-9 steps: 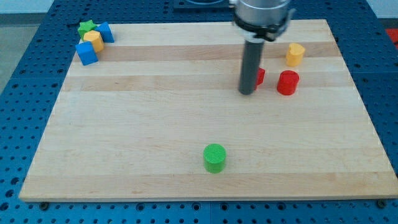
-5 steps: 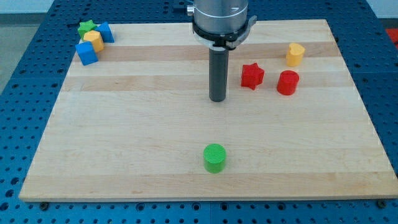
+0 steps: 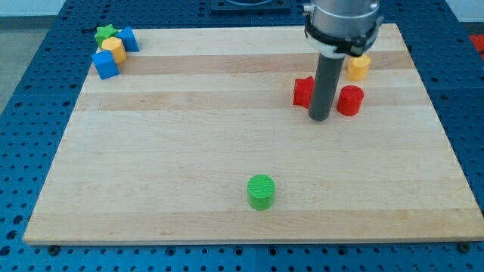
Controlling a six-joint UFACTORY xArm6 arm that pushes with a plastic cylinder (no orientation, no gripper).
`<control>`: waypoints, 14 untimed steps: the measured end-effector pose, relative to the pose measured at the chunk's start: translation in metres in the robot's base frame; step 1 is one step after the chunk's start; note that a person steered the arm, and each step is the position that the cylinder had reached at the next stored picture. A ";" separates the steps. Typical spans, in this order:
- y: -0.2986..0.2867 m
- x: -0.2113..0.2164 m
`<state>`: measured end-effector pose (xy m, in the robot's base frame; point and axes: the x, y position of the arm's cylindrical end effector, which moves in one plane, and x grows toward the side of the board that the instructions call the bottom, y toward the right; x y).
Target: Push the red star towards the blue triangle
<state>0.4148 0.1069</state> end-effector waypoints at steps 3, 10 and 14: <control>-0.060 -0.072; -0.199 -0.145; -0.192 -0.132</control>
<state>0.2830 -0.0848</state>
